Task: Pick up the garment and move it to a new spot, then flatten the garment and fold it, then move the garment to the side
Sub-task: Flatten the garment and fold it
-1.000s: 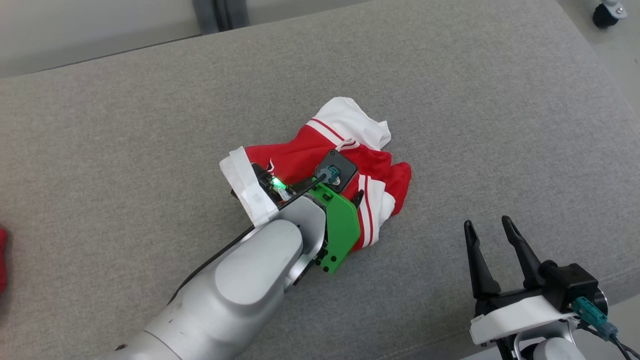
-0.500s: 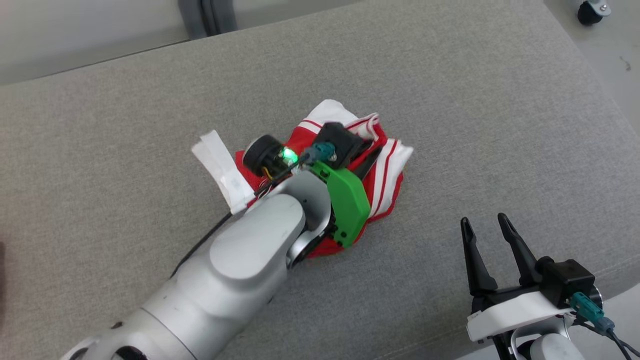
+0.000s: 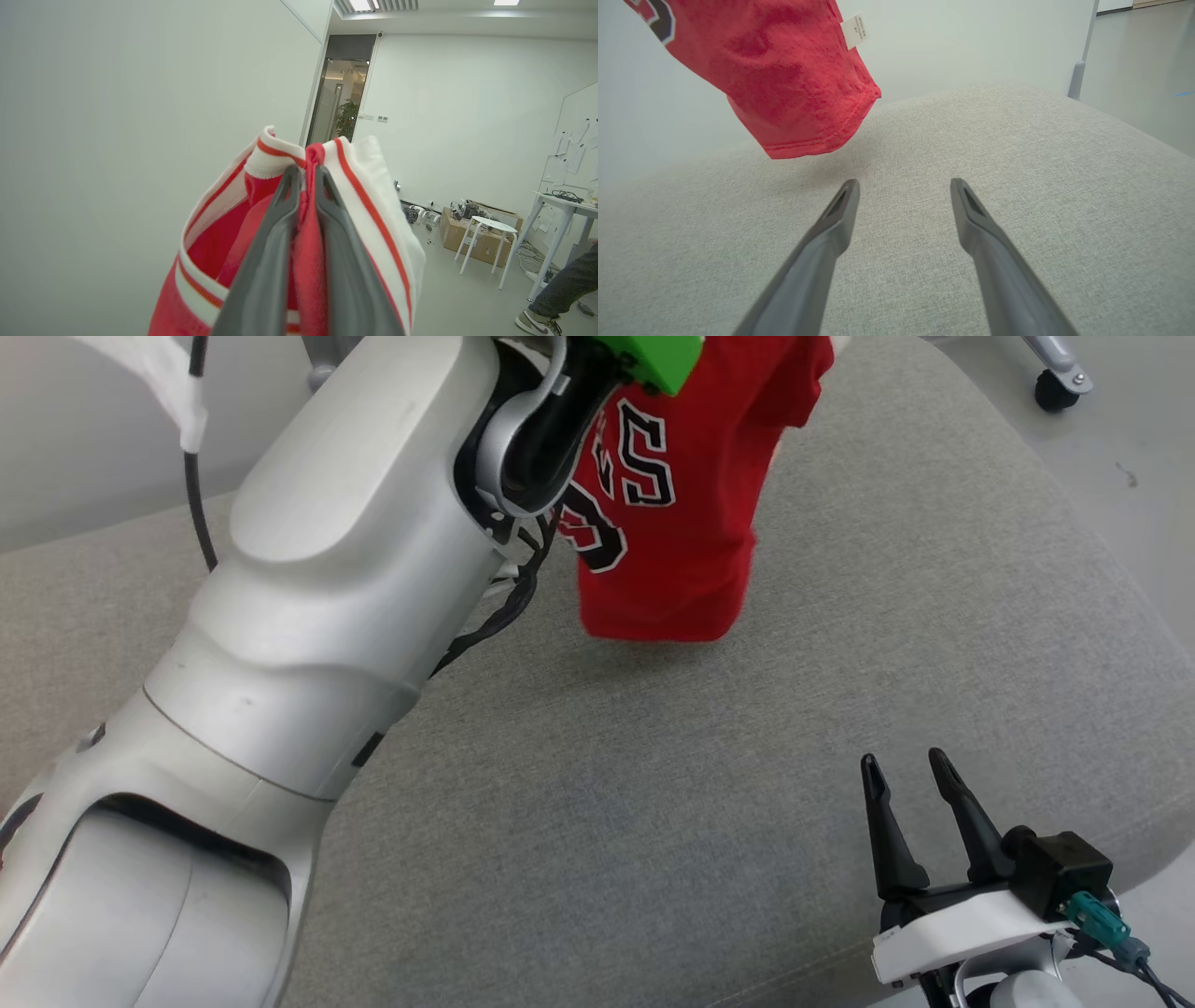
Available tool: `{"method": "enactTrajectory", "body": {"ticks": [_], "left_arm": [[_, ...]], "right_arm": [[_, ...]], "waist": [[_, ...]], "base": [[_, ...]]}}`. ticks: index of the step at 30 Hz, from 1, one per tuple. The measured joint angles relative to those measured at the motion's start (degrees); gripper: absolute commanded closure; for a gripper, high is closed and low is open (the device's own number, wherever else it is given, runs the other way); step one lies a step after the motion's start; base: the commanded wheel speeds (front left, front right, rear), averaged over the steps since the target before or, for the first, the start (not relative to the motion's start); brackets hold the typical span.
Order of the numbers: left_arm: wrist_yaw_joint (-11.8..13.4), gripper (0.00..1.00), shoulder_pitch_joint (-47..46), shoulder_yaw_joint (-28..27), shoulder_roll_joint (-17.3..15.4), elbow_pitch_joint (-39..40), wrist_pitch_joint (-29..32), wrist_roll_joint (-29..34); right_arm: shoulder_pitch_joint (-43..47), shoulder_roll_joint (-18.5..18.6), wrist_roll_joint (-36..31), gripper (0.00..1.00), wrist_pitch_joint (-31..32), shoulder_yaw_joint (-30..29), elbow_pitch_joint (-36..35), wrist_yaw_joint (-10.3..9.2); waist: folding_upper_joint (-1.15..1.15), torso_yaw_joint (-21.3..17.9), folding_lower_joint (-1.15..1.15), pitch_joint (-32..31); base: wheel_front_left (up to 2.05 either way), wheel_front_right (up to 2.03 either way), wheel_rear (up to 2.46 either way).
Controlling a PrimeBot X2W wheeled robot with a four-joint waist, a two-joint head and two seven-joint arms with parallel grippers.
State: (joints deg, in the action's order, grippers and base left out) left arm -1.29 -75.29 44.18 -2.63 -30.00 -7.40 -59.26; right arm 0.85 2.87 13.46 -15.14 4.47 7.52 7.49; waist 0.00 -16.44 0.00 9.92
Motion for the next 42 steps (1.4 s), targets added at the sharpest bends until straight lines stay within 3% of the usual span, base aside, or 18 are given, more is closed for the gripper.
{"method": "enactTrajectory", "body": {"ticks": [6,9,14,17,23,25,26,31,35,42], "left_arm": [[0.81,1.00,13.63,-3.01,-0.07,-8.37,-6.90,-5.77],[0.79,1.00,24.10,-8.35,-0.11,-11.20,-7.42,-6.66],[1.13,1.00,39.82,-24.20,-0.52,-7.34,-7.67,2.47],[0.75,1.00,49.87,-30.58,-0.34,-4.49,-7.71,6.57],[1.15,1.00,62.63,-29.89,-0.14,-1.40,-7.72,9.35],[0.88,0.20,65.28,-27.67,-0.18,-0.90,-7.72,9.91],[0.90,0.00,65.95,-27.04,-0.13,-0.58,-7.72,10.77],[3.30,0.00,68.67,-27.87,-0.26,5.19,-7.72,18.53],[6.05,0.00,69.20,-28.88,-2.61,10.70,-7.73,25.99],[8.44,0.00,62.05,-20.48,-9.36,7.55,0.34,38.80]], "right_arm": [[-0.08,-0.05,-0.44,0.00,0.00,-0.66,-0.07,0.00],[-0.05,-0.04,-1.29,0.00,0.00,-1.34,-0.13,0.00],[0.06,-0.03,-2.92,0.00,0.00,-2.25,-0.23,0.00],[0.66,-0.03,-3.70,0.00,0.00,-2.74,-0.27,0.00],[2.55,-0.05,-4.44,0.00,0.00,-2.52,-0.29,0.00],[2.88,-0.04,-4.59,0.00,0.00,-2.48,-0.31,0.00],[3.03,-0.07,-4.65,0.00,0.00,-2.54,-0.34,0.00],[3.55,-0.05,-4.71,0.00,0.00,-2.65,-0.43,0.00],[3.77,-0.04,-4.98,0.00,0.00,-2.68,-0.46,0.00],[3.71,-0.05,-5.28,0.00,0.00,-1.92,-0.41,0.00]], "waist": [[0.00,2.88,0.00,-0.34],[0.00,4.55,0.00,-0.66],[0.00,7.28,0.00,-1.27],[0.00,8.92,0.00,-1.84],[0.00,12.13,0.00,-3.34],[0.00,13.29,0.00,-3.82],[0.00,13.73,0.00,-3.99],[0.00,16.04,0.00,-4.76],[0.00,17.02,0.00,-5.10],[0.00,16.64,0.00,-4.44]], "base": [[0.00,0.00,0.00],[0.00,0.00,0.00],[0.00,0.00,0.00],[0.00,0.00,0.00],[0.00,0.00,0.00],[0.00,0.00,0.00],[0.00,0.00,0.00],[0.00,0.00,0.00],[0.00,0.00,0.00],[0.00,0.00,0.00]]}}
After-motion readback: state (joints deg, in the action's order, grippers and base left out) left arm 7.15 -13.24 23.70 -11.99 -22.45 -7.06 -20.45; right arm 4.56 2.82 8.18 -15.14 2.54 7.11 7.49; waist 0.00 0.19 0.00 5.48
